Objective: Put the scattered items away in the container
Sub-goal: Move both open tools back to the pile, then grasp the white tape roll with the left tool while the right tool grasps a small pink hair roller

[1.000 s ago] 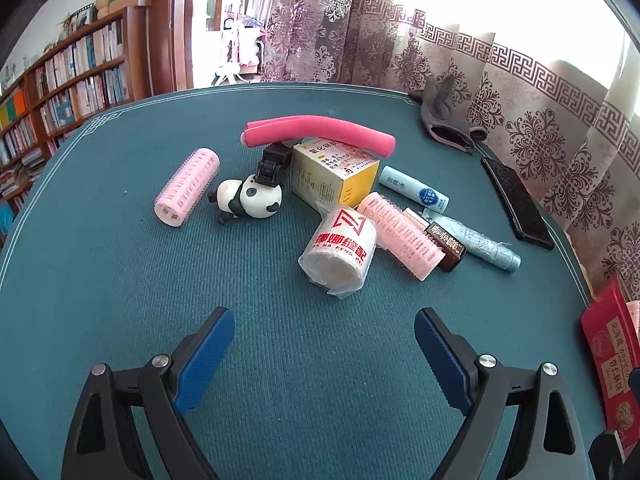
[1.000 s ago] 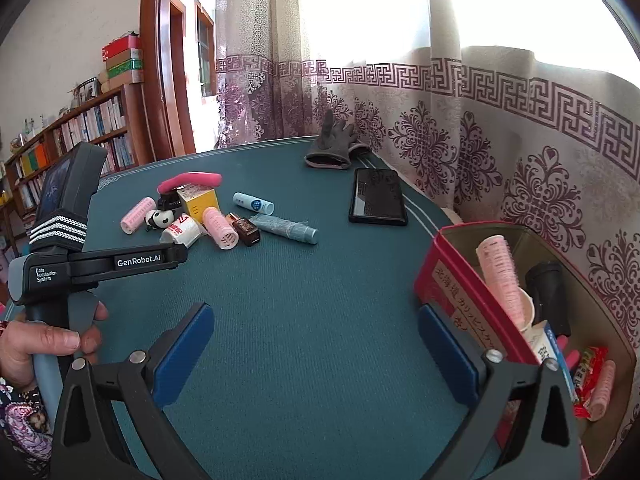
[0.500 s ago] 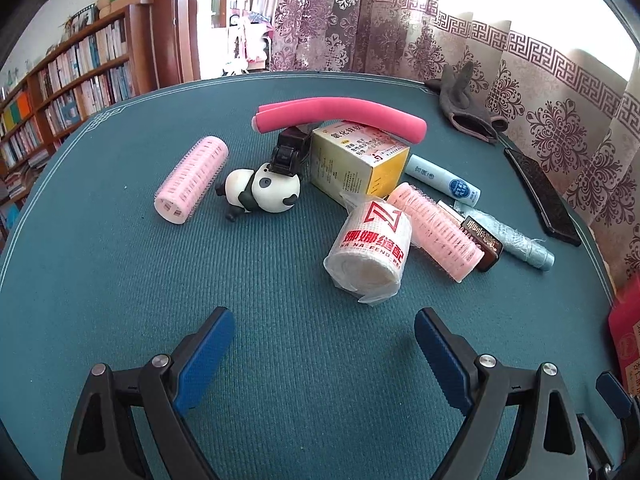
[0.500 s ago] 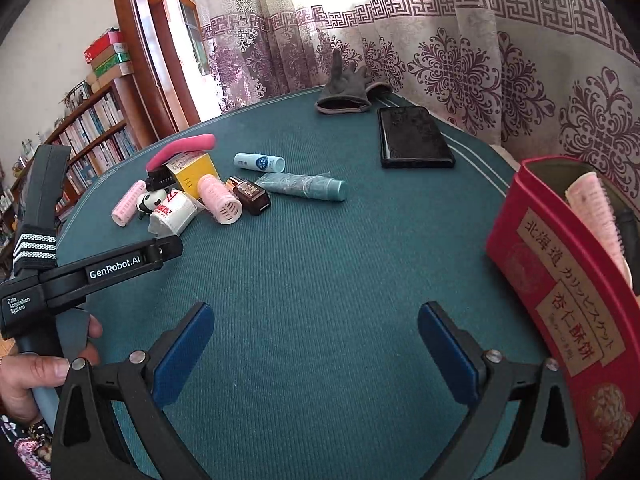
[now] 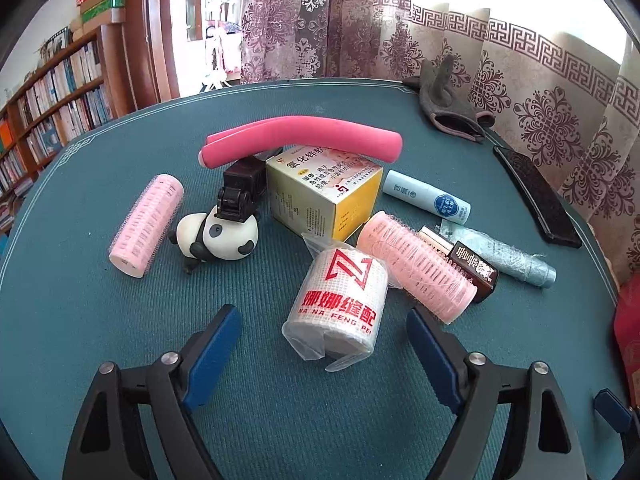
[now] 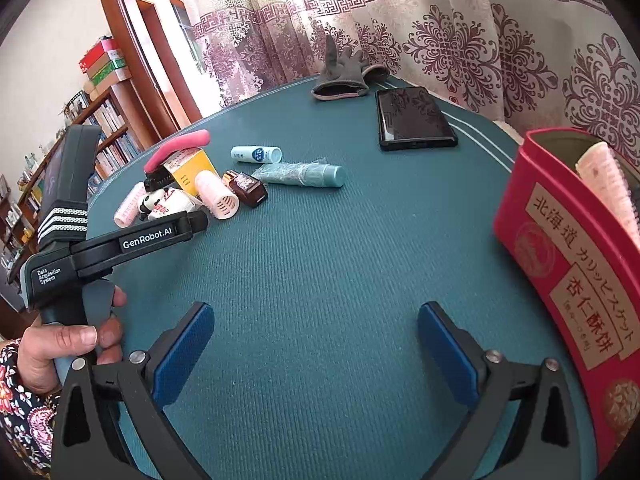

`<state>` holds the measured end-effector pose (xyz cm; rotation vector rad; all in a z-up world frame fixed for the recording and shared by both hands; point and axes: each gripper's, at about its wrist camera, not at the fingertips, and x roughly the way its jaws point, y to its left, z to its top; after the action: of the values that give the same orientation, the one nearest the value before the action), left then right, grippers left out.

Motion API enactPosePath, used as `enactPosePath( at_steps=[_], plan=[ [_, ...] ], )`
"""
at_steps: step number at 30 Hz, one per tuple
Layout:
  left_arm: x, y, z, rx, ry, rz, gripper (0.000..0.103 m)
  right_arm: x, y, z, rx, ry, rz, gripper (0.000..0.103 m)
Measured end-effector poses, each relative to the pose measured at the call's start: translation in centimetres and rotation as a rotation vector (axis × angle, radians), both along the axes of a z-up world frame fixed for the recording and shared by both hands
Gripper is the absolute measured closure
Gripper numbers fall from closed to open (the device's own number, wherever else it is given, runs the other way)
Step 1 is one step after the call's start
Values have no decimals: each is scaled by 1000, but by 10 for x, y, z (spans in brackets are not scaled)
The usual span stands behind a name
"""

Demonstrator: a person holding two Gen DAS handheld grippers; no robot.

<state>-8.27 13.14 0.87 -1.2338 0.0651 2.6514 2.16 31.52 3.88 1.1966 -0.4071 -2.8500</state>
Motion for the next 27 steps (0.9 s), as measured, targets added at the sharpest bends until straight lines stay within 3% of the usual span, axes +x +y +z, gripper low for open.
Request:
enactPosePath(
  at_steps=[1,4,8,15,16,18,19,21,27],
  plan=[
    [0,-1,1,-8,6,10,40,0,0,0,3,1,-1,1],
    [0,-10,4,14,10,29,63,0,0,0,8,-3,-9,1],
    [3,-21,4,67,-3,49,64,-6,2,2,-2,-26,-4,1],
    [9,-29,5,60,4,97,64,-38,-14,18,20,-23,110,1],
    [9,-32,5,60,5,112,64,-45,-19,20,33,-19,134,4],
    [8,-38,4,64,5,139,64,-59,-28,20,48,-29,168,24],
    [8,-39,3,68,6,147,64,-67,-31,19,36,-44,188,42],
    [8,-40,2,61,11,150,64,-82,-36,15,-1,-62,212,46],
    [6,-37,1,52,18,151,64,-112,-55,17,37,-43,242,46]
  ],
)
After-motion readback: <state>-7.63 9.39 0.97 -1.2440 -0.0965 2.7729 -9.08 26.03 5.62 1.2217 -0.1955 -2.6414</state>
